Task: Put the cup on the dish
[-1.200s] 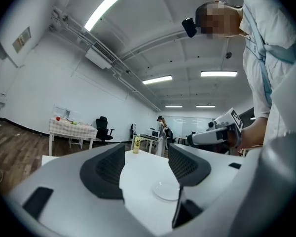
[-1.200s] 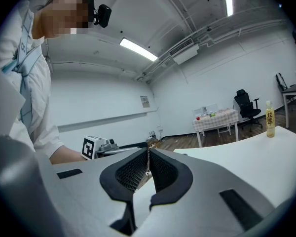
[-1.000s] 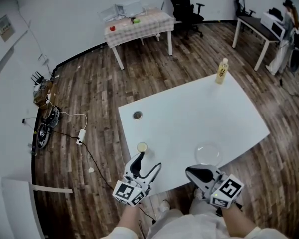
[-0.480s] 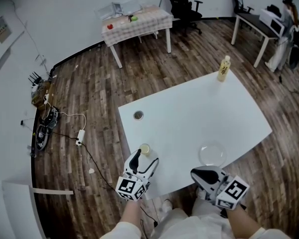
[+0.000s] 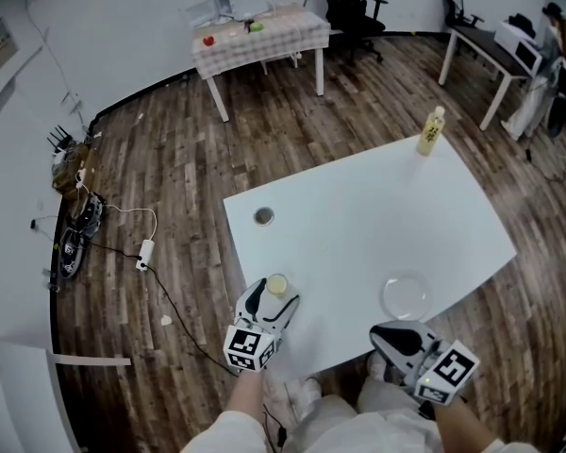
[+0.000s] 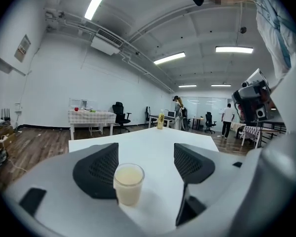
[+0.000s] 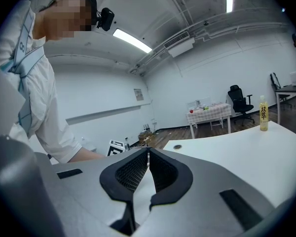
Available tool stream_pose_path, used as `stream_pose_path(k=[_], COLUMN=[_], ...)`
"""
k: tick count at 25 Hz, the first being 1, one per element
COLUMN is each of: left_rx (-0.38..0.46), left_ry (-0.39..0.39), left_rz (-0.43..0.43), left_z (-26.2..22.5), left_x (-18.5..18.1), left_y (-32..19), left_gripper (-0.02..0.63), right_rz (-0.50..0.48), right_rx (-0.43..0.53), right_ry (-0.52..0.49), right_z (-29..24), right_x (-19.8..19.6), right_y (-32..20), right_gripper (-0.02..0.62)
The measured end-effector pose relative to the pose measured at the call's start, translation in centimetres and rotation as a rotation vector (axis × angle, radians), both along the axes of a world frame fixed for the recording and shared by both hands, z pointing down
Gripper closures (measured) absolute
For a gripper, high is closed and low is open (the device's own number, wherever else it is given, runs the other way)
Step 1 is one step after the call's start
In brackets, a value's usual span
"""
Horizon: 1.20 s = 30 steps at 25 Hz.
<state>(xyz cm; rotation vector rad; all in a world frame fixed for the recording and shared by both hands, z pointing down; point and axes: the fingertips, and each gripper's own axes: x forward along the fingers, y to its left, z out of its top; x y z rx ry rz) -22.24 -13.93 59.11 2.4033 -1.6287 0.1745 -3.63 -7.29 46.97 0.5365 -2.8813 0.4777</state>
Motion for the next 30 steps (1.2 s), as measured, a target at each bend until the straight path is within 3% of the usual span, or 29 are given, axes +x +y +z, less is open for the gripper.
stream_pose_path(k=[18,30], left_rx=[-0.14,-0.208], left_ry=[-0.119,-0.201], left_rz=[-0.003,-0.024], left_z=[5.8,7.7], left_x=[-1.0,-1.6], left_y=[-2.5,-3.0], left_gripper=[0.26,0.334], right_rz=[0.03,0.055], right_rx=[-0.023,-0.024], right_ry=[0.038,0.043], right_z=[0.3,0.5], right_x=[0.4,1.4], right_y=[-0.5,-0.6], right_gripper=[0.562,0.561])
